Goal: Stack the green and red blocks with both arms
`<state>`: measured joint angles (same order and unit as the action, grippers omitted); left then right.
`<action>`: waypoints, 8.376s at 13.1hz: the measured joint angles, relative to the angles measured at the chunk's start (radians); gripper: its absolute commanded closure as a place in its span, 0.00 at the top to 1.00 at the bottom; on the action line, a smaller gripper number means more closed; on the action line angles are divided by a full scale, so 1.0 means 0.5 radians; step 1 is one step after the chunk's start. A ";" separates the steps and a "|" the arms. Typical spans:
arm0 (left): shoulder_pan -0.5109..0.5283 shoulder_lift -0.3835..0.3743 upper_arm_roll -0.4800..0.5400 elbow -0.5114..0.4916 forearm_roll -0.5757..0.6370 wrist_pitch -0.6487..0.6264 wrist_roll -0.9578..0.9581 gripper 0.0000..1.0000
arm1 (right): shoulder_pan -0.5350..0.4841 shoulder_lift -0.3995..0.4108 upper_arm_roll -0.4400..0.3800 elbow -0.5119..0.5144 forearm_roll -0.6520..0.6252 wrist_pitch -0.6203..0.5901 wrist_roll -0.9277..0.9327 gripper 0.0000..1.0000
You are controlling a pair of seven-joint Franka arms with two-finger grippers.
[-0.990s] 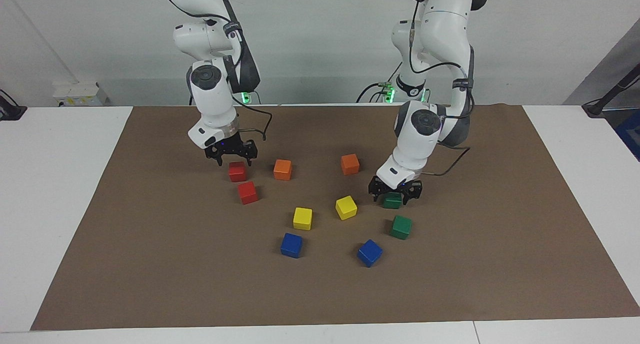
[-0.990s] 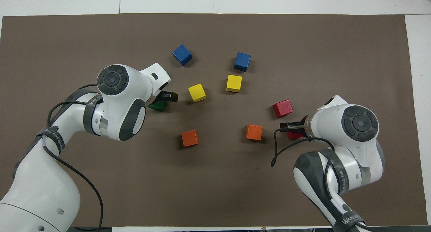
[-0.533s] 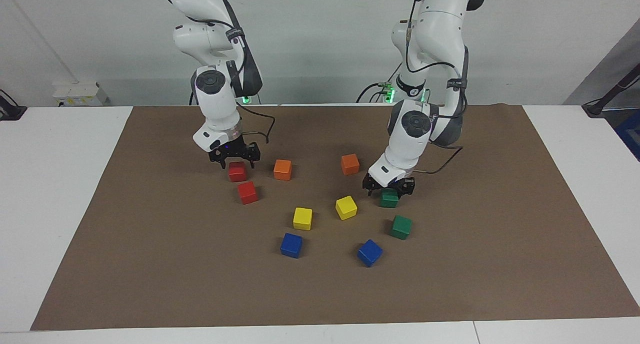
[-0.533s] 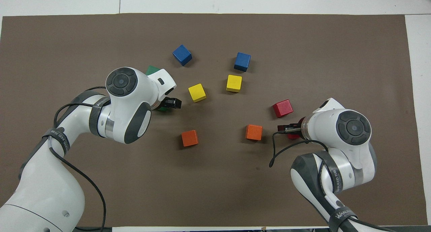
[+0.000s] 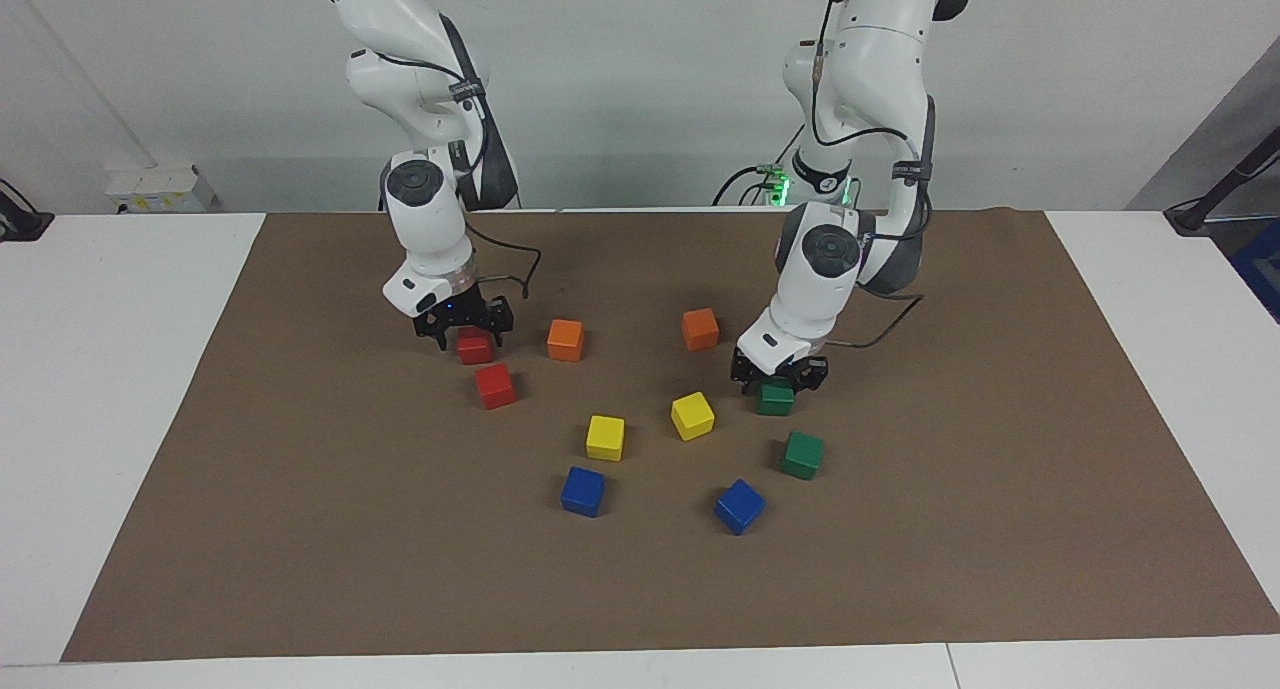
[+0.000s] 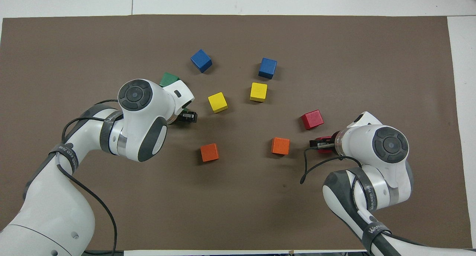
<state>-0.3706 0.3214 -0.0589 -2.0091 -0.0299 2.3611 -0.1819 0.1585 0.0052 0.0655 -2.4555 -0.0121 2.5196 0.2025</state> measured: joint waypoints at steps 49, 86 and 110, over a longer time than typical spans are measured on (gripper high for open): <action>0.472 -0.099 -0.037 0.446 -0.174 -0.346 0.612 1.00 | 0.137 0.312 -0.001 0.739 -0.003 -0.486 -0.294 1.00; 0.880 -0.113 0.056 0.632 0.085 -0.829 0.861 0.00 | -0.721 0.280 -0.037 0.977 -0.010 -0.828 -0.655 0.00; 1.361 -0.141 0.025 0.058 -0.157 -0.215 1.539 0.00 | -0.747 0.409 -0.034 0.931 -0.012 -0.607 -0.656 0.00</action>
<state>0.3100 0.2511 -0.0466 -1.9800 -0.1085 2.2536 0.5875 -0.2152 0.2099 0.0482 -1.9899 -0.0179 2.2163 -0.1255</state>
